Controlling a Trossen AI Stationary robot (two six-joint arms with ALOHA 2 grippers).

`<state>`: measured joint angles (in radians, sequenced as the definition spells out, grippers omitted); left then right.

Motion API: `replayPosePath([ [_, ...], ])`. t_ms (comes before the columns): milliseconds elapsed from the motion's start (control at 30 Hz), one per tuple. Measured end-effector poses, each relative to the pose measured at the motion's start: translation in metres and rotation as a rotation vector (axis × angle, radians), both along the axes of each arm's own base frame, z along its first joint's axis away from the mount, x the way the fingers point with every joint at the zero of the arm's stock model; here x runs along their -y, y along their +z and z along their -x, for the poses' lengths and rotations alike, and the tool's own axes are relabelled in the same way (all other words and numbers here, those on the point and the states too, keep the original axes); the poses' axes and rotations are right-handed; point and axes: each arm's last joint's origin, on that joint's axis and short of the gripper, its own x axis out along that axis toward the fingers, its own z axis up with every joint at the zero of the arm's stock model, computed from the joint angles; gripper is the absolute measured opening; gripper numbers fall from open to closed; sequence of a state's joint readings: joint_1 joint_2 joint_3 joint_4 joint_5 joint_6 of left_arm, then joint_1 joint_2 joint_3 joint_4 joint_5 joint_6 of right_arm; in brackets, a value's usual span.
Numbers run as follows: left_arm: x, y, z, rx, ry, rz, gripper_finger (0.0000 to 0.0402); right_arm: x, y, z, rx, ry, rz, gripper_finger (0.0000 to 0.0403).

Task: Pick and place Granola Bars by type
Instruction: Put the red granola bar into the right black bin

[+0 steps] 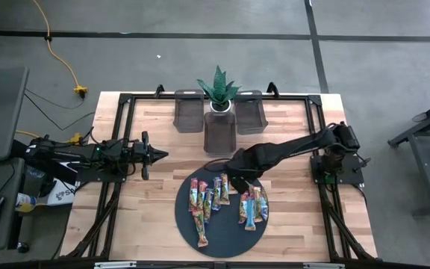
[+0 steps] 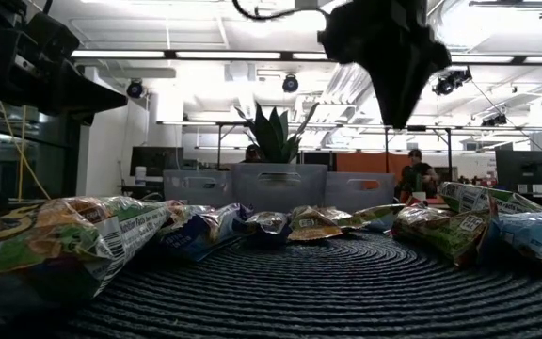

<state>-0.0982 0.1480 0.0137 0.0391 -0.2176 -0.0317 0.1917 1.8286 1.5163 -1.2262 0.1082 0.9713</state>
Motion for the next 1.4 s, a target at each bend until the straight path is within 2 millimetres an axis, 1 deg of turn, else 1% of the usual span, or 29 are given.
replayPosePath([
  [167,0.0,0.0,0.0,0.0,0.0,0.0,0.0001,-0.001,-0.023,-0.001,0.041,-0.024,-0.044,0.0083],
  [300,0.0,0.0,0.0,0.0,0.0,0.0,0.0001,-0.001,-0.035,0.0,0.051,-0.048,-0.065,0.009],
  [367,0.0,0.0,0.0,0.0,0.0,0.0,0.0001,-0.002,-0.04,0.001,0.059,-0.057,-0.073,0.0102],
  [500,0.0,0.0,0.0,0.0,0.0,0.0,0.0001,-0.002,-0.046,0.0,0.078,-0.056,-0.088,0.014],
  [667,0.0,0.0,0.0,0.0,0.0,0.0,0.0001,-0.001,-0.048,0.0,0.089,-0.068,-0.069,0.0184],
  [800,0.0,0.0,0.0,-0.001,0.0,0.0,0.0001,0.0,-0.047,-0.002,0.12,-0.067,-0.04,0.0204],
  [1033,0.0,0.0,0.0,0.0,0.0,0.0,0.0001,-0.001,-0.053,-0.006,0.116,-0.053,-0.037,0.0209],
  [1400,0.0,0.0,0.0,0.0,0.0,0.0,0.0001,-0.002,-0.076,-0.011,0.054,-0.078,-0.046,0.0209],
])
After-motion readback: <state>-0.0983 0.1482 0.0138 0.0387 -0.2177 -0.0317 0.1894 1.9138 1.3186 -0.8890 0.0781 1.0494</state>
